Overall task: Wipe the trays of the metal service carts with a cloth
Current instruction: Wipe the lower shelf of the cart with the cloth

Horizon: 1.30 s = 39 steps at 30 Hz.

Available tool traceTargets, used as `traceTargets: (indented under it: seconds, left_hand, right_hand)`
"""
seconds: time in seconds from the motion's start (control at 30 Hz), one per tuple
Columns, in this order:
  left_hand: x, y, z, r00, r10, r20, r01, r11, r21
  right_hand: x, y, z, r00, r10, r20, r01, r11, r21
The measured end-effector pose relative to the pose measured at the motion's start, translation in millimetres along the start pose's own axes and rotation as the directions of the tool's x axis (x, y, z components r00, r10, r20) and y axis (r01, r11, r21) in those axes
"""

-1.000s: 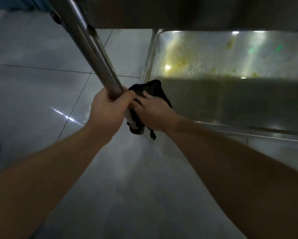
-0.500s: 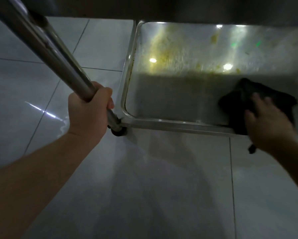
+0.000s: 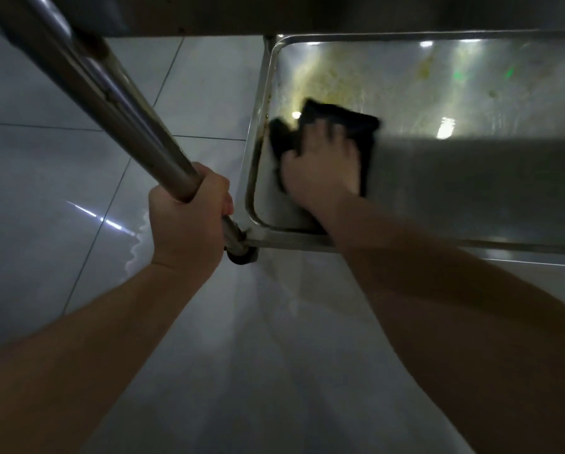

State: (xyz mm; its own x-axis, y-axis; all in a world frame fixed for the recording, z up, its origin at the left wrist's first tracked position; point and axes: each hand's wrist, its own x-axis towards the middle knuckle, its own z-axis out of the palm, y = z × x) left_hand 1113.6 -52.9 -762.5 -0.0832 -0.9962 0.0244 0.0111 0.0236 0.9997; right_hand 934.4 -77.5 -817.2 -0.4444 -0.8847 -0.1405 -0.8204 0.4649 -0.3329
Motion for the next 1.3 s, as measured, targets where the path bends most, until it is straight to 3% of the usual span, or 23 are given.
traceTargets:
  seconds: [0.1,0.17,0.23,0.33,0.4,0.53,0.63,0.73,0.83,0.93,1.1,1.3]
  left_hand:
    - [0,1,0,1.000,0.005,0.016,-0.005,1.000,-0.008]
    - [1,0,-2,1.000,-0.001,0.024,0.001,1.000,-0.011]
    - [1,-1,-4,1.000,0.000,0.031,0.001,1.000,-0.015]
    - [2,-4,-4,1.000,0.012,0.015,-0.012,1.000,-0.020]
    - [1,-4,-3,1.000,0.028,-0.002,-0.028,1.000,-0.009]
    - [0,-5,-3,0.998,0.061,-0.012,-0.061,0.998,-0.015]
    - [0,-7,-3,0.997,0.069,-0.019,-0.069,0.998,-0.011]
    - [1,-8,-4,0.997,0.083,-0.004,-0.083,0.996,-0.015]
    - [2,-8,-5,0.996,0.089,0.020,-0.088,0.995,-0.037]
    - [1,-6,-4,0.996,0.084,0.027,-0.083,0.995,-0.053]
    - [-1,-8,-3,0.995,0.096,-0.001,-0.096,0.995,-0.028]
    - [0,-11,-8,0.989,0.150,0.019,-0.150,0.988,0.034]
  right_hand:
    - [4,-45,12,0.920,-0.368,0.138,0.372,0.928,-0.006]
    - [9,-38,10,0.872,-0.458,0.175,0.468,0.883,-0.018]
    - [15,-10,3,0.888,-0.442,0.127,0.451,0.890,-0.059]
    - [28,60,-19,0.973,-0.222,-0.066,0.216,0.973,-0.085]
    - [35,120,-38,0.982,-0.010,-0.190,-0.004,0.997,-0.073]
    - [46,183,-60,0.871,0.450,-0.199,-0.449,0.892,0.051]
    - [57,153,-48,0.815,0.544,-0.198,-0.528,0.839,0.130]
    - [64,90,-29,0.919,0.357,-0.168,-0.353,0.934,0.053]
    - [70,7,-13,1.000,-0.024,0.012,0.024,1.000,-0.016]
    - [67,-47,3,0.954,-0.263,0.144,0.267,0.964,-0.013]
    - [30,-40,10,0.910,-0.395,0.125,0.401,0.916,-0.026]
    - [-80,-6,9,0.814,-0.538,0.220,0.540,0.840,0.057]
